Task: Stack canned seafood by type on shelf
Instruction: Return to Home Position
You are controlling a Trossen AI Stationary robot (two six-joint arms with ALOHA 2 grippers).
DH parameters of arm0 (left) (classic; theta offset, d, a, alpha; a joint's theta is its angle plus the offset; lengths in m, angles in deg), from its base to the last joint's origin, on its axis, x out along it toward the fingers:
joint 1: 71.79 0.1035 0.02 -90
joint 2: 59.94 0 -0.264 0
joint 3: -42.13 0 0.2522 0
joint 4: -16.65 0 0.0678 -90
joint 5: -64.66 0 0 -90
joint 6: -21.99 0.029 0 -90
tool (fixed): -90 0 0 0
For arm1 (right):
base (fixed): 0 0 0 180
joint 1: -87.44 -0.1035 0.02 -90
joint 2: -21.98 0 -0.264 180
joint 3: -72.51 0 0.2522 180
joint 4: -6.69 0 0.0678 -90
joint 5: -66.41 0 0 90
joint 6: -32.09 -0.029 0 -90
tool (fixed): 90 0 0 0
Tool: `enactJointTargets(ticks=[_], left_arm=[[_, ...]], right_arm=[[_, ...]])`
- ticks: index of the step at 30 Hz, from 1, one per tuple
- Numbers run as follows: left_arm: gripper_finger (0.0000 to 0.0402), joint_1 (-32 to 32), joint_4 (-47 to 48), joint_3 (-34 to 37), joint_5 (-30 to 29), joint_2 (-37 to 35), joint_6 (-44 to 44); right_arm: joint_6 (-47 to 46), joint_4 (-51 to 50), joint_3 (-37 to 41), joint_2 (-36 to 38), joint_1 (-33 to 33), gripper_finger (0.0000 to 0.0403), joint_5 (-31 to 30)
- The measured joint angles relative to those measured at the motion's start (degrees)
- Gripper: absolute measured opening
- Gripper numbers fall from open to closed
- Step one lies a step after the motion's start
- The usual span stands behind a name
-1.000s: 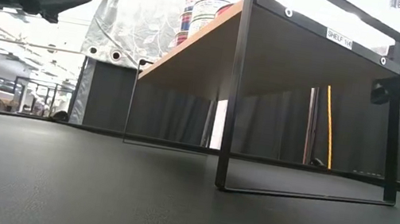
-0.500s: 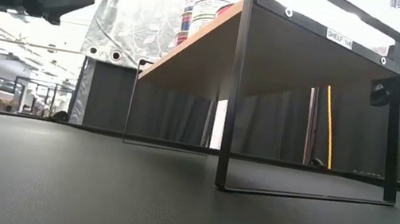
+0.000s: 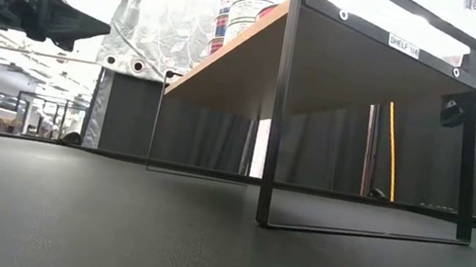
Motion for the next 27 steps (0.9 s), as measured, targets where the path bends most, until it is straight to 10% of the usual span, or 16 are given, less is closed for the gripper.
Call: enactJointTargets(ticks=[27], left_arm=[[0.0000, -2.83, -0.35, 0.04, 6.60, -0.60, -1.46]], right_arm=[[0.00, 0.15, 0.02, -0.02, 0.00, 0.0000, -0.04]])
